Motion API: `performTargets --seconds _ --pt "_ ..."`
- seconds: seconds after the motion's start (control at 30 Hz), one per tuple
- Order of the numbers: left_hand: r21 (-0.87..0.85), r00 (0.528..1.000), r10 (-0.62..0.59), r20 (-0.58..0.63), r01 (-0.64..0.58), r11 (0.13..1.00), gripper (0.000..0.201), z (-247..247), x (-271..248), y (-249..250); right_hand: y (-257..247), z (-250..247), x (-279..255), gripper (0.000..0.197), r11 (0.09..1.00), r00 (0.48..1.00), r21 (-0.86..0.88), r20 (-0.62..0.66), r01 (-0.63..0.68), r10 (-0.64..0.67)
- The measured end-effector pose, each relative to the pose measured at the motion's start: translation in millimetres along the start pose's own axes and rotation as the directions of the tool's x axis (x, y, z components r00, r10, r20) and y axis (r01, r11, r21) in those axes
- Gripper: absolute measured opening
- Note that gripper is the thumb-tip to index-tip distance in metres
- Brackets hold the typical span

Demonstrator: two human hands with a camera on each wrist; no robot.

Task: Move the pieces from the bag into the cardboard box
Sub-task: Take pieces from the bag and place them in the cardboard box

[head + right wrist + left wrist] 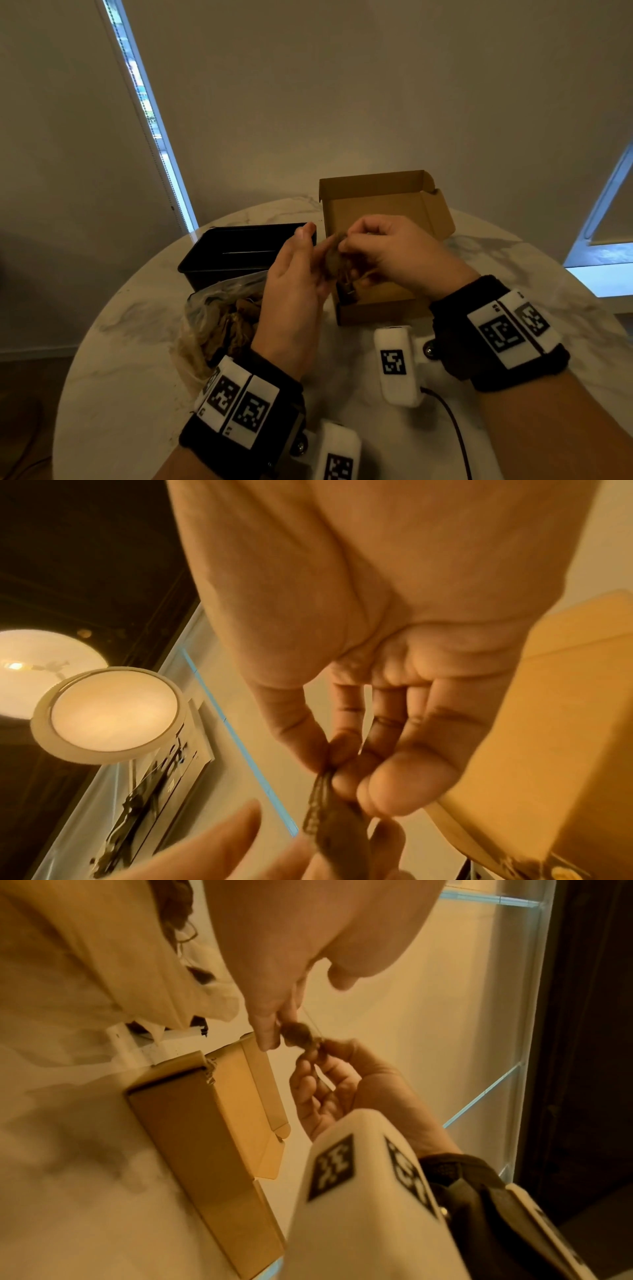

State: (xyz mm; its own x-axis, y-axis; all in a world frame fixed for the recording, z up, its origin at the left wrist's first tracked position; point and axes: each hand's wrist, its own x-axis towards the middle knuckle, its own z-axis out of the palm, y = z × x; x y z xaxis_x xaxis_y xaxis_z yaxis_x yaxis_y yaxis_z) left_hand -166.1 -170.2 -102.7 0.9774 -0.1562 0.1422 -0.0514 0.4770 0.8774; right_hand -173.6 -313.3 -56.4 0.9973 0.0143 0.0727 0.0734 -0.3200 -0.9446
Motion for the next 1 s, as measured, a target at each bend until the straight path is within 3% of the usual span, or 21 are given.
performTargets --seconds 0.13,0.2,0.37,0.47,0.53,0.67,0.8,0.9,1.0 --pt "0.092 0.997 0.051 -0.066 -0.045 0.995 0.023 -6.1 3.2 -3.6 1.9 -10.7 5.0 0.010 0.985 0.991 0.166 -0.123 -0.039 0.060" --pt "0.139 0.996 0.073 -0.048 -0.066 0.988 0.022 -6.1 2.6 -5.1 3.8 -12.0 6.0 0.009 0.980 0.992 0.194 -0.109 -0.045 0.067" --pt "0.194 0.994 0.110 0.028 -0.113 0.974 0.038 -6.5 0.5 -4.3 6.7 -7.3 1.7 0.013 0.995 0.997 0.102 0.072 -0.021 0.014" --pt "0.184 0.993 0.116 -0.006 -0.113 0.977 0.026 -10.5 2.8 -5.4 7.8 -8.7 3.8 0.020 1.000 1.000 0.011 0.027 -0.016 0.016" --pt "0.174 0.994 0.110 -0.012 -0.106 0.979 0.021 -10.3 4.0 -7.0 8.8 -10.4 5.3 0.014 0.998 1.000 -0.058 -0.004 0.008 -0.008" --pt "0.167 0.991 0.132 -0.010 -0.128 0.978 0.009 -8.3 3.9 -10.7 11.2 -8.6 5.0 0.034 0.989 0.986 -0.099 0.135 0.110 -0.097" --pt "0.155 0.989 0.140 -0.038 -0.133 0.979 0.011 -8.3 3.9 -10.5 13.0 -8.0 5.2 0.014 0.990 0.987 -0.060 0.101 0.129 -0.122" --pt "0.181 0.988 0.146 -0.049 -0.135 0.974 0.012 -7.2 3.6 -11.0 14.8 -10.1 5.7 0.010 0.993 0.992 -0.037 0.061 0.111 -0.109" --pt "0.184 0.993 0.119 -0.011 -0.115 0.976 0.026 -5.7 2.4 -10.7 16.3 -11.5 7.8 0.008 0.990 0.991 -0.054 0.032 0.129 -0.128"
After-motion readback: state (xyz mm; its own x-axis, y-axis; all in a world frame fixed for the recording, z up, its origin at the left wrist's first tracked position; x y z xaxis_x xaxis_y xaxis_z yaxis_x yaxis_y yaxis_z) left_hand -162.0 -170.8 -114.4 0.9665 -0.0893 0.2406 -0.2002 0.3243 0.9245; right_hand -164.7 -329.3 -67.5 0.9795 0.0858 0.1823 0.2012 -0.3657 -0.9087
